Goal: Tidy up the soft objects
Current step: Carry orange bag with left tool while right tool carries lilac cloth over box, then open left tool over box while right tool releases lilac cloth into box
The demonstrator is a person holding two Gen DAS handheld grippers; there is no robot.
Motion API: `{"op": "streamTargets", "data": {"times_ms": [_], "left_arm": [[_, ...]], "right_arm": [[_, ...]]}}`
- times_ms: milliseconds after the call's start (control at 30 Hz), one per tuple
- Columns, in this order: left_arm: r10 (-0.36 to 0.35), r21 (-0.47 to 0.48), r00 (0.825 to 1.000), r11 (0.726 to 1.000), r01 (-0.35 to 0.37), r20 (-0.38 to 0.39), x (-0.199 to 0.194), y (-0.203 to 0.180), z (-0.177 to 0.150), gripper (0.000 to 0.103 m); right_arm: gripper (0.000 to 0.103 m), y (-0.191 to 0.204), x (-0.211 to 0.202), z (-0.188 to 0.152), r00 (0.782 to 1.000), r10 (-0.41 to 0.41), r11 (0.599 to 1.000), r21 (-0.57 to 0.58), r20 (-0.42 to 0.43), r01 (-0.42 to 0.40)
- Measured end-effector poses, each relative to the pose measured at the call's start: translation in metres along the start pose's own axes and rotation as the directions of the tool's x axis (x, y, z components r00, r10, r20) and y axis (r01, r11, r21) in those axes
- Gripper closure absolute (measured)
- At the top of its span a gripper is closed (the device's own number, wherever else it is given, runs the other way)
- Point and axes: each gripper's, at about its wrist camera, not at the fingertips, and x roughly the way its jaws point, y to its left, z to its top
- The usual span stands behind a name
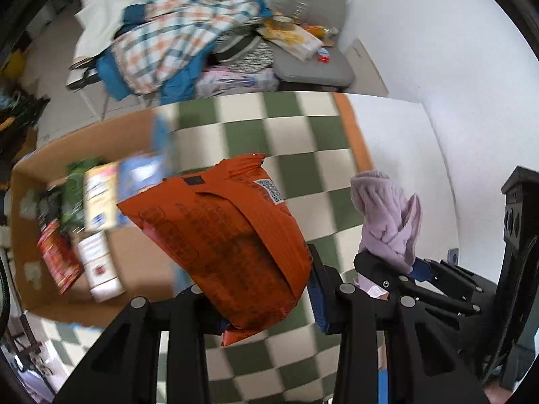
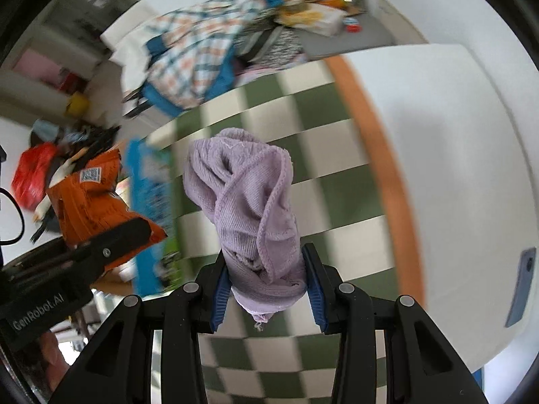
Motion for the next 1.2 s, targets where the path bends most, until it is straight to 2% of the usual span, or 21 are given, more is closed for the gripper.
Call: {"op": "streamTargets", "data": {"times_ms": [167, 267, 333, 467, 633, 767, 867, 967, 1067, 1100, 1133, 1200], "left_arm": [[0.039, -0.078, 0.999, 0.996, -0.039, -0.007, -0.022, 0.076, -0.024, 0.069], [0.051, -0.145, 0.998, 0.988, -0.053, -0.021, -0.026, 0.126, -0.032, 0.069], [0.051, -0.168, 0.998, 0.984, -0.056, -0.032, -0.023, 0.147, -0.034, 0.069], [0.029, -0.184, 0.997, 0.982, -0.041, -0.066, -0.012, 0.173, -0.034, 0.069], [-0.049, -0.202, 0.992, 0.979, 0.025, -0.116, 0.008, 0.187, -0.025, 0.069], [-0.146, -0.238, 0.975, 0.966, 0.105, -0.164, 0.023, 0.199, -0.017, 0.069], [-0.171, -0.237, 0.967, 0.963, 0.124, -0.19, 0.033, 0.202, -0.012, 0.068], [-0.162, -0.246, 0.962, 0.963, 0.106, -0.22, 0.042, 0.204, -0.01, 0.068], [-0.185, -0.279, 0.954, 0.953, 0.116, -0.235, 0.049, 0.208, -0.01, 0.067], [-0.208, -0.291, 0.949, 0.947, 0.135, -0.239, 0.052, 0.209, -0.01, 0.061], [-0.222, -0.298, 0.945, 0.943, 0.146, -0.239, 0.053, 0.21, -0.01, 0.05], [-0.229, -0.305, 0.945, 0.94, 0.152, -0.235, 0.055, 0.21, -0.01, 0.037]], "right_arm": [[0.061, 0.089, 0.01, -0.032, 0.997, 0.064, 0.993, -0.097, -0.044, -0.068], [0.061, 0.129, 0.021, -0.042, 0.994, 0.078, 0.986, -0.141, -0.071, -0.087], [0.061, 0.161, 0.034, -0.049, 0.993, 0.077, 0.98, -0.175, -0.09, -0.092], [0.061, 0.2, 0.051, -0.052, 0.992, 0.054, 0.972, -0.22, -0.115, -0.078], [0.061, 0.224, 0.067, -0.052, 0.992, 0.028, 0.969, -0.241, -0.124, -0.057], [0.061, 0.227, 0.083, -0.045, 0.99, 0.01, 0.972, -0.232, -0.142, -0.043], [0.061, 0.226, 0.091, -0.041, 0.989, -0.003, 0.973, -0.228, -0.148, -0.031], [0.06, 0.226, 0.097, -0.039, 0.987, 0.001, 0.976, -0.215, -0.161, -0.036], [0.057, 0.226, 0.104, -0.036, 0.986, -0.021, 0.977, -0.214, -0.163, -0.015], [0.051, 0.226, 0.105, -0.035, 0.987, -0.034, 0.977, -0.212, -0.159, -0.001], [0.047, 0.226, 0.106, -0.035, 0.987, -0.04, 0.977, -0.211, -0.156, 0.006], [0.038, 0.225, 0.106, -0.034, 0.987, -0.036, 0.979, -0.202, -0.154, 0.004]]}}
